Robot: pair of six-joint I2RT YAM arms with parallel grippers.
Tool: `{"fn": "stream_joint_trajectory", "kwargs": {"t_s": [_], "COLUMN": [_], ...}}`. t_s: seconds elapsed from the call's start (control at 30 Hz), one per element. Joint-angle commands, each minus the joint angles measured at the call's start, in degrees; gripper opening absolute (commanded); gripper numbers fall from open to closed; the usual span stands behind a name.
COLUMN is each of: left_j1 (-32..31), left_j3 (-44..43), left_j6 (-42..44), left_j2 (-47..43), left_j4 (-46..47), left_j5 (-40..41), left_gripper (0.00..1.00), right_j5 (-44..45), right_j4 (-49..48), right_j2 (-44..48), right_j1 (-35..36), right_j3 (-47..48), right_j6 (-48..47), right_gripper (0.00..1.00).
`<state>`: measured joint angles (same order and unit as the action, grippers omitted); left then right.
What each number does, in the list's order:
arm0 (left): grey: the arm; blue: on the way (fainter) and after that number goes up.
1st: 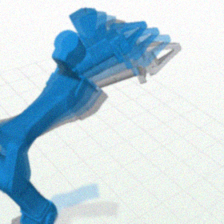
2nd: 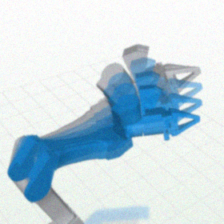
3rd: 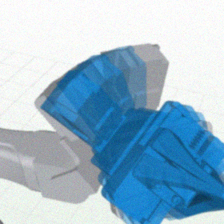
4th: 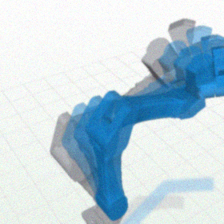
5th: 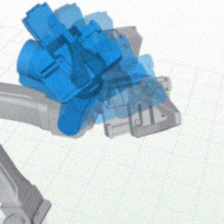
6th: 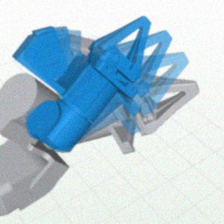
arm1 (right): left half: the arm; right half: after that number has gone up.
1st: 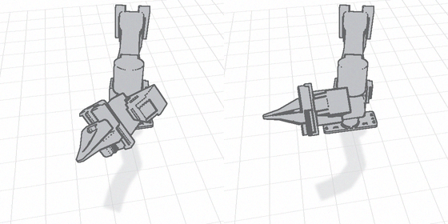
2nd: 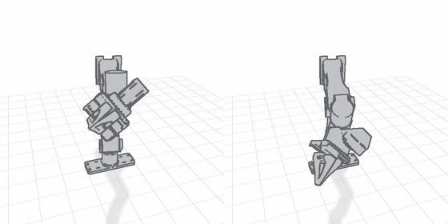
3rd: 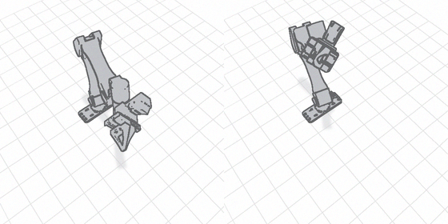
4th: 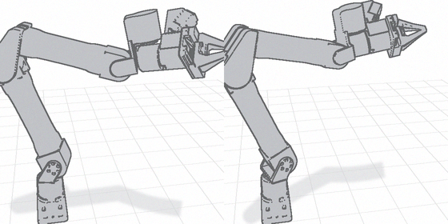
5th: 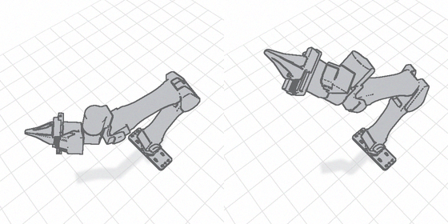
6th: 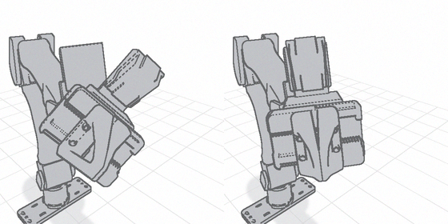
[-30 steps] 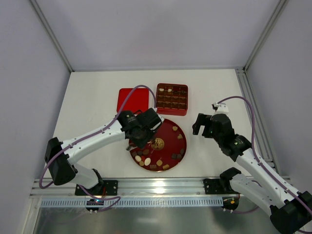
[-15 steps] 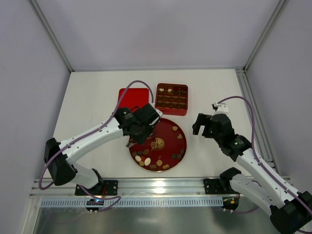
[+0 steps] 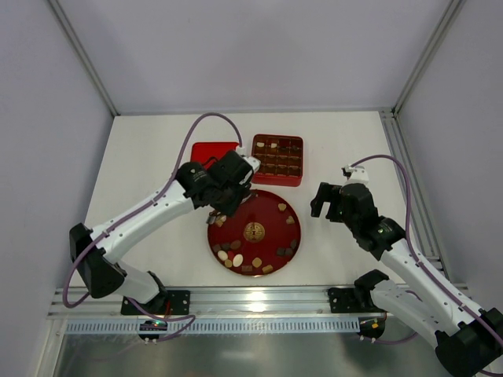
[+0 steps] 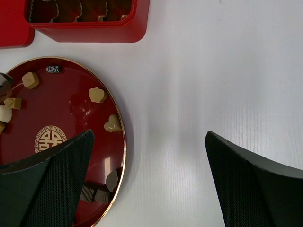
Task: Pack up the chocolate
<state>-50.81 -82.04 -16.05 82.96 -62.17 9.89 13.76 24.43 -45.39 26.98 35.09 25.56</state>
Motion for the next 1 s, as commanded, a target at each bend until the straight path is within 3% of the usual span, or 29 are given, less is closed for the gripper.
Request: {"fn": "stream_joint_trajectory", "kwargs": {"t_s": [0.0,0.63,0.97], "left_j1": [1.15,8.97,11.96], "left_j3": [-4.09,-23.95,-25.89], "left_j6": [0.23,4.54,4.37], "left_j2": [1.32,20.74,27.52], "left_j4": [4.34,12.69,15.76], "left_j5": [1.36,4.52,2.59], "left_gripper": [0.32,0.32,0.31], "right_j5": [1.36,1.45,1.53], "right_j4": [-1.84,-1.66,-1.84], "right_j2": [0.3,-1.72,-1.63], "right_j1": [-0.17,-0.26,-0.44], "right_j3": [0.86,3.58,3.32], "right_j6": [-0.34,-1.83,-2.18], "right_gripper": [1.0,1.0,1.0]}}
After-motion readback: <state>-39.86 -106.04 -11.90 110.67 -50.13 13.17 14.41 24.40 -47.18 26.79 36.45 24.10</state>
